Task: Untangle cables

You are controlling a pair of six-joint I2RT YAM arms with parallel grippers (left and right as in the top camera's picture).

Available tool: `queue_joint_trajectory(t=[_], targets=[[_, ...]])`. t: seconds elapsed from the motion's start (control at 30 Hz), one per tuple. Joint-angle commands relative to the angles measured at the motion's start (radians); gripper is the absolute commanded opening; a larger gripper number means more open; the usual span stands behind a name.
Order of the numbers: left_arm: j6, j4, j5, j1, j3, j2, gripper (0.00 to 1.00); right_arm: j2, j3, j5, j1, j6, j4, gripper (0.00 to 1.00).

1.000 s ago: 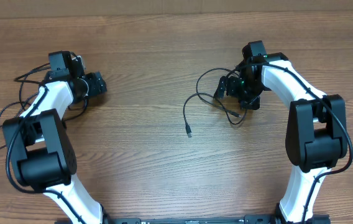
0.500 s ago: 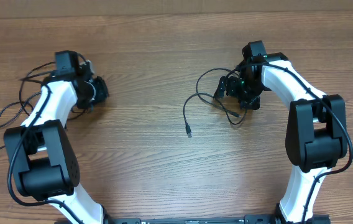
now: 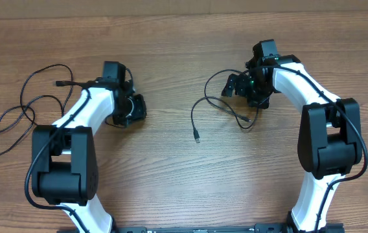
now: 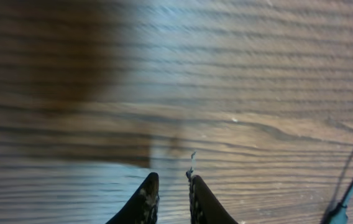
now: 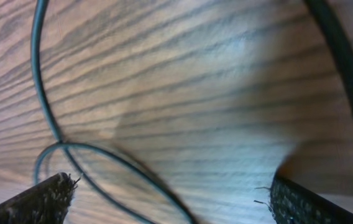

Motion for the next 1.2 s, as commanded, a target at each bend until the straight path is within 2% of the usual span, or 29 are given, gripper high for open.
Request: queue_joint_trajectory(t=[0.0, 0.07, 0.13, 0.3, 0.47, 0.6, 0.83, 0.9, 0.93, 1.03, 1.17], targets=[[-0.032, -0.001, 0.011, -0.037, -0.010, -0.004, 0.19, -0.005, -0.005, -0.159, -0.002, 0.088, -0.007, 1.00], [-0.031, 0.000, 0.004, -0.063, -0.016, -0.004, 0.20, -0.005, -0.005, -0.265, 0.003, 0.111, -0.073, 1.00], [-0.032, 0.007, -0.003, -0.081, -0.025, -0.004, 0.21, -0.005, -0.005, -0.271, 0.005, 0.110, -0.127, 1.00], [-0.041, 0.051, -0.025, -0.124, -0.061, -0.002, 0.21, -0.005, -0.005, -0.084, 0.002, 0.043, -0.164, 1.00], [-0.042, 0.078, -0.034, -0.138, -0.078, -0.001, 0.22, -0.005, -0.004, 0.151, -0.026, 0.043, -0.174, 1.00], [-0.042, 0.082, -0.034, -0.137, -0.078, -0.001, 0.23, -0.005, 0.023, 0.173, -0.058, 0.042, -0.233, 1.00], [-0.043, 0.083, -0.042, -0.137, -0.078, -0.001, 0.25, -0.005, 0.201, 0.167, -0.134, 0.016, -0.282, 0.99], [-0.042, 0.086, -0.042, -0.137, -0.078, -0.001, 0.25, -0.005, 0.232, 0.103, -0.141, -0.003, -0.281, 0.67], [-0.043, 0.087, -0.043, -0.137, -0.078, -0.001, 0.25, -0.005, 0.246, 0.058, -0.142, -0.016, -0.278, 0.48], [-0.043, 0.088, -0.045, -0.137, -0.078, -0.001, 0.25, -0.005, 0.266, -0.017, -0.141, -0.029, -0.252, 0.05], [-0.043, 0.088, -0.045, -0.137, -0.078, -0.001, 0.25, -0.005, 0.254, -0.027, -0.124, -0.028, -0.212, 0.04]])
